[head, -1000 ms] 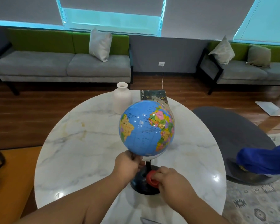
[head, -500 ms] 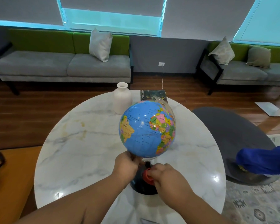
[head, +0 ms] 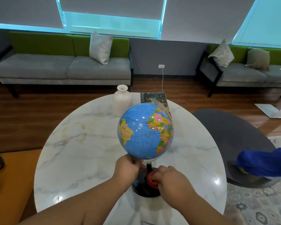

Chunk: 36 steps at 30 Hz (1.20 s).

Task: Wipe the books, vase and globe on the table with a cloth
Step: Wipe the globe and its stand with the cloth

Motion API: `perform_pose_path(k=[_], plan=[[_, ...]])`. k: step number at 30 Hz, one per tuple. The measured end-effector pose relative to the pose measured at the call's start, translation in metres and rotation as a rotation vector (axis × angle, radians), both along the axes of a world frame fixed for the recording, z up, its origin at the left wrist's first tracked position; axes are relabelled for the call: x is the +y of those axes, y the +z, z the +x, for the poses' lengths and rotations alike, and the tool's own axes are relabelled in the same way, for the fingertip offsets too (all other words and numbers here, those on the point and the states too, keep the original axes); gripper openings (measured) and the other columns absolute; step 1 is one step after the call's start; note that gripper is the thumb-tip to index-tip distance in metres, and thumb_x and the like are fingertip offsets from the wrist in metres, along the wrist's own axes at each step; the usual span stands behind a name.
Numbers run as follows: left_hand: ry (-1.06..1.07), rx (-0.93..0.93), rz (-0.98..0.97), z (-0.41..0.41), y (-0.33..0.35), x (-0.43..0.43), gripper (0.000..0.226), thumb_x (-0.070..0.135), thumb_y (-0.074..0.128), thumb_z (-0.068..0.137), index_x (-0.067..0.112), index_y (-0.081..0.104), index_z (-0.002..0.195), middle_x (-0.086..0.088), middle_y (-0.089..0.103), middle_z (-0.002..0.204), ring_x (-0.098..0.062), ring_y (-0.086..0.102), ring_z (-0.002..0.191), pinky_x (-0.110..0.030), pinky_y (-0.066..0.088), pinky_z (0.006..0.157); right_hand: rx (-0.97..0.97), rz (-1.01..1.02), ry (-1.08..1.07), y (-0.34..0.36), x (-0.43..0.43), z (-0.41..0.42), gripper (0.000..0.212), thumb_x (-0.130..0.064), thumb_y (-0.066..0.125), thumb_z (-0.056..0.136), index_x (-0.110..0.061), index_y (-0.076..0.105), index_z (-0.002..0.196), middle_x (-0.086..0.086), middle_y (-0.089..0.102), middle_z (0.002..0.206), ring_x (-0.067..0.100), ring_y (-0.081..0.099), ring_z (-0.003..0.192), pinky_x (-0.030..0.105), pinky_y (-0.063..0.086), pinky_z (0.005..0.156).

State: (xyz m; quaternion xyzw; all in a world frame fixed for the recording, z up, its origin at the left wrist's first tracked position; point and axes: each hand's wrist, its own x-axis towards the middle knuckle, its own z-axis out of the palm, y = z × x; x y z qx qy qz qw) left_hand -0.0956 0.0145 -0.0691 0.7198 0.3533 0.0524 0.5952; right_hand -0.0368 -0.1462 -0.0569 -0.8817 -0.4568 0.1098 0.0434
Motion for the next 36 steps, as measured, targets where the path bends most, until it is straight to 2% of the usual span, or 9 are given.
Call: perform_pose_path(k=[6,11,14,17,20,24,28,31,36], plan=[[0.008,-0.02,-0.006,0.002,0.0,0.0,0.013,0.026,0.064,0.089,0.013,0.063,0.088,-0.001,0.075,0.075,-0.012,0.073,0.075,-0.041,0.057,0.084,0.082,0.007,0.21,-0.006,0.01,-0.014,0.035,-0.017,0.048,0.084,-0.03,0.063,0.113,-0.002,0.057,0.109,0.029,0.051,0.101,0.033,0.047,0.076],[0.005,-0.006,0.025,-0.001,-0.004,0.001,0.007,0.021,0.062,0.089,0.016,0.064,0.086,0.001,0.075,0.071,-0.014,0.072,0.076,-0.041,0.056,0.085,0.033,0.104,0.046,0.006,-0.005,0.004,0.051,-0.032,0.03,0.075,-0.029,0.066,0.11,-0.003,0.057,0.107,0.022,0.05,0.101,0.028,0.04,0.077],[0.027,-0.016,-0.007,0.001,-0.005,0.001,0.01,0.023,0.063,0.089,0.015,0.063,0.084,0.0,0.074,0.07,-0.015,0.073,0.075,-0.042,0.056,0.084,0.084,0.15,0.14,-0.003,0.005,-0.008,0.041,-0.025,0.039,0.082,-0.032,0.063,0.115,-0.007,0.057,0.113,0.023,0.049,0.1,0.032,0.046,0.081],[0.036,-0.016,-0.032,0.003,-0.004,0.0,0.011,0.024,0.063,0.09,0.014,0.063,0.084,-0.001,0.074,0.07,-0.016,0.073,0.074,-0.042,0.056,0.085,0.053,0.112,0.256,-0.016,0.003,-0.016,0.031,-0.021,0.049,0.081,-0.034,0.066,0.103,-0.01,0.061,0.101,0.024,0.054,0.087,0.033,0.053,0.068],[0.066,-0.025,-0.071,0.0,-0.005,-0.001,0.008,0.018,0.062,0.091,0.012,0.062,0.085,-0.003,0.074,0.069,-0.018,0.073,0.073,-0.042,0.057,0.083,0.039,0.193,0.137,-0.018,-0.015,-0.001,0.034,-0.027,0.045,0.068,-0.038,0.068,0.09,-0.018,0.061,0.086,0.014,0.057,0.074,0.019,0.05,0.057],[0.084,-0.039,-0.14,-0.003,-0.001,-0.004,0.007,0.015,0.06,0.092,0.013,0.061,0.086,-0.006,0.074,0.07,-0.02,0.073,0.071,-0.039,0.058,0.081,0.01,0.162,-0.043,-0.02,-0.038,0.016,0.044,-0.025,0.038,0.075,-0.033,0.066,0.107,-0.013,0.059,0.107,0.02,0.054,0.093,0.028,0.045,0.073],[0.079,-0.049,-0.103,-0.001,0.001,-0.006,0.009,0.017,0.061,0.091,0.012,0.061,0.084,-0.006,0.074,0.07,-0.02,0.073,0.071,-0.042,0.058,0.081,-0.015,0.153,0.103,-0.016,-0.013,-0.002,0.032,-0.028,0.048,0.066,-0.037,0.067,0.089,-0.018,0.059,0.087,0.012,0.055,0.07,0.017,0.043,0.056],[0.048,-0.022,-0.015,0.0,0.003,-0.008,0.009,0.02,0.061,0.09,0.016,0.062,0.082,-0.001,0.074,0.072,-0.017,0.072,0.074,-0.04,0.058,0.08,-0.019,0.101,0.275,-0.024,0.011,-0.019,0.03,-0.018,0.05,0.08,-0.03,0.065,0.104,-0.006,0.058,0.101,0.024,0.051,0.082,0.031,0.042,0.06],[0.039,0.011,0.036,-0.004,0.002,-0.01,0.005,0.014,0.062,0.086,0.012,0.067,0.084,0.0,0.074,0.071,-0.013,0.071,0.072,-0.035,0.059,0.075,0.057,0.1,0.159,-0.019,-0.006,-0.002,0.033,-0.027,0.044,0.074,-0.032,0.065,0.1,-0.007,0.06,0.1,0.025,0.054,0.088,0.031,0.047,0.067]])
